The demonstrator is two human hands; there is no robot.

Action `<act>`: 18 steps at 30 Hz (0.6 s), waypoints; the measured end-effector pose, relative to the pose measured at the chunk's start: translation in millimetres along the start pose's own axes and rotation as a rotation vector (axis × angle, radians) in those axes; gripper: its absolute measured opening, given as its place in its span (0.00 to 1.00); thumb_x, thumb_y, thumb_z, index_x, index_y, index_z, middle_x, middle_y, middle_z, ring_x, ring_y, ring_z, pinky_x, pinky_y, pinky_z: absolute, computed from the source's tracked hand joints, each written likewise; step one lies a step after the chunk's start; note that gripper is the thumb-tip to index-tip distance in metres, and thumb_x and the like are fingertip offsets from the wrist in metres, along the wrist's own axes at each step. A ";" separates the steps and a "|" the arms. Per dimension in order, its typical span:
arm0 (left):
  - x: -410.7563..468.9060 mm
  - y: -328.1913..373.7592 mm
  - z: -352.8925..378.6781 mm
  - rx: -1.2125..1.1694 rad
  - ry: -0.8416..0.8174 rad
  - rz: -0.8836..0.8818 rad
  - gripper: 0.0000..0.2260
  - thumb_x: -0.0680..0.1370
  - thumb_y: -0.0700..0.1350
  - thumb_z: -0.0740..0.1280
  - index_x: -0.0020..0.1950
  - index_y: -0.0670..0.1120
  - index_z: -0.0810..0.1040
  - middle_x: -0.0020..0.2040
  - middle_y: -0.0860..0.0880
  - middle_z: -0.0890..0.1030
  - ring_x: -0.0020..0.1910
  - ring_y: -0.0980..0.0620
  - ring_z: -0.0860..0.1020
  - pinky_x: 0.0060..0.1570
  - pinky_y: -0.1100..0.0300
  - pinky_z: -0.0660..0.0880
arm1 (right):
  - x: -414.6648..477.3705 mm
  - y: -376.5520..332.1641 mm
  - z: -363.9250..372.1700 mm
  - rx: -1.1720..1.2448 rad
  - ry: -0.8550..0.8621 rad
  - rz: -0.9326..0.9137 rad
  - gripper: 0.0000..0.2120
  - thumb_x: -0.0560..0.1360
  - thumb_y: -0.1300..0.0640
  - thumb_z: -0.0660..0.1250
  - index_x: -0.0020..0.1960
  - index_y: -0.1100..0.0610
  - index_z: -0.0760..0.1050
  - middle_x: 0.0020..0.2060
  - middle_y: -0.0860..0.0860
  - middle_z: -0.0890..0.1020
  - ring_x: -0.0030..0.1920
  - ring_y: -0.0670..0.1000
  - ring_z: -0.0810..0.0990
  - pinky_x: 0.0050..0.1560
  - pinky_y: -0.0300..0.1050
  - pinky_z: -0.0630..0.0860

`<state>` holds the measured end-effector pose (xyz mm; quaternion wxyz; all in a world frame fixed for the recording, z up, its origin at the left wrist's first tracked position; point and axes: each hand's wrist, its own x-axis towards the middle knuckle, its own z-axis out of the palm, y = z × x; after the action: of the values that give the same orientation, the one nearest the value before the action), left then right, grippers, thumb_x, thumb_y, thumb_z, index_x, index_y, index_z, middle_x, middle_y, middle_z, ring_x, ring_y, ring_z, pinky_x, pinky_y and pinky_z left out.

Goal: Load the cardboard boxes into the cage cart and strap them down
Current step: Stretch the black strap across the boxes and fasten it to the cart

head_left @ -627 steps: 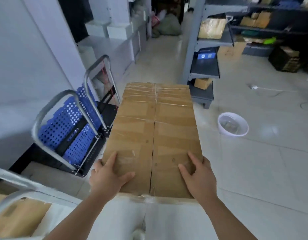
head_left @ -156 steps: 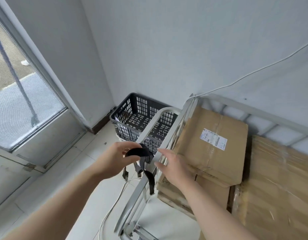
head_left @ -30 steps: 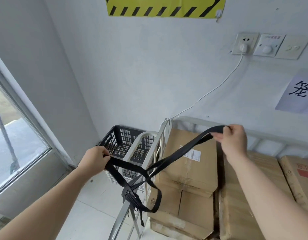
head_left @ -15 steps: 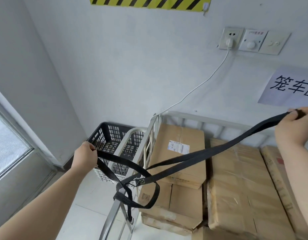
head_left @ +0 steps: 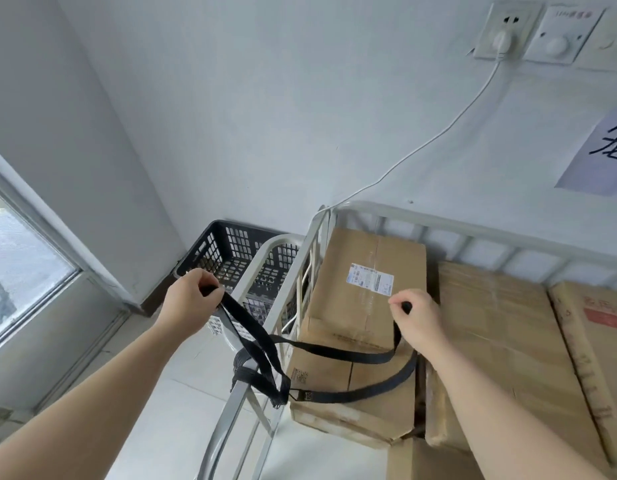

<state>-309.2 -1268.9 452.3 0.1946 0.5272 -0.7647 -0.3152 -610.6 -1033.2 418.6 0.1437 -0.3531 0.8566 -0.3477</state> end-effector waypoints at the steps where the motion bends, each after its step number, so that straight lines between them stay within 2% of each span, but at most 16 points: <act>1: -2.1 -2.3 -1.6 -0.015 0.004 -0.014 0.05 0.74 0.43 0.70 0.41 0.51 0.77 0.39 0.54 0.82 0.38 0.52 0.80 0.37 0.61 0.73 | -0.1 -6.7 19.3 -0.009 -0.099 -0.032 0.06 0.75 0.61 0.66 0.46 0.52 0.79 0.48 0.47 0.76 0.49 0.45 0.76 0.50 0.32 0.69; 5: -10.8 -12.8 -9.3 -0.053 0.038 -0.076 0.07 0.74 0.42 0.71 0.40 0.52 0.76 0.37 0.54 0.82 0.35 0.53 0.81 0.34 0.65 0.72 | -0.7 -32.7 95.8 -0.055 -0.438 -0.132 0.06 0.77 0.57 0.65 0.51 0.50 0.79 0.54 0.46 0.72 0.48 0.45 0.74 0.52 0.36 0.66; 7: -14.2 -18.6 -12.6 -0.049 0.054 -0.107 0.07 0.74 0.42 0.71 0.41 0.52 0.76 0.35 0.53 0.82 0.33 0.54 0.82 0.33 0.65 0.72 | -0.7 -43.0 128.4 -0.073 -0.536 -0.164 0.09 0.76 0.56 0.66 0.55 0.50 0.79 0.55 0.47 0.71 0.49 0.45 0.74 0.53 0.37 0.67; 10: -16.5 -26.3 -17.1 -0.063 0.074 -0.150 0.05 0.74 0.42 0.70 0.41 0.50 0.76 0.35 0.52 0.83 0.31 0.57 0.82 0.33 0.68 0.71 | 2.8 -52.5 166.8 -0.127 -0.616 -0.204 0.14 0.75 0.55 0.68 0.61 0.51 0.77 0.58 0.49 0.72 0.57 0.49 0.74 0.59 0.40 0.69; 14: -16.8 -35.0 -21.4 -0.122 0.094 -0.193 0.05 0.75 0.41 0.70 0.42 0.49 0.76 0.37 0.50 0.83 0.32 0.56 0.83 0.35 0.66 0.75 | 6.2 -54.3 203.0 -0.187 -0.670 -0.214 0.20 0.74 0.53 0.70 0.64 0.53 0.75 0.61 0.50 0.72 0.60 0.51 0.75 0.57 0.40 0.70; 16: -17.3 -39.6 -22.5 -0.132 0.100 -0.201 0.05 0.75 0.42 0.70 0.42 0.49 0.76 0.37 0.50 0.83 0.32 0.56 0.83 0.32 0.70 0.74 | 5.6 -53.0 212.2 -0.199 -0.627 -0.239 0.15 0.74 0.54 0.69 0.60 0.54 0.77 0.56 0.50 0.75 0.55 0.51 0.78 0.52 0.39 0.71; 18: -18.1 -44.4 -22.9 -0.137 0.103 -0.207 0.05 0.75 0.42 0.70 0.42 0.49 0.76 0.36 0.51 0.83 0.32 0.56 0.83 0.30 0.72 0.73 | 4.8 -50.1 216.8 -0.179 -0.607 -0.276 0.09 0.77 0.56 0.64 0.56 0.53 0.78 0.51 0.49 0.78 0.52 0.51 0.78 0.50 0.43 0.74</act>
<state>-257.7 -1269.3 439.1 0.2355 0.6043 -0.6718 -0.3579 -482.1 -1169.3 298.1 0.3122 -0.5642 0.7459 -0.1665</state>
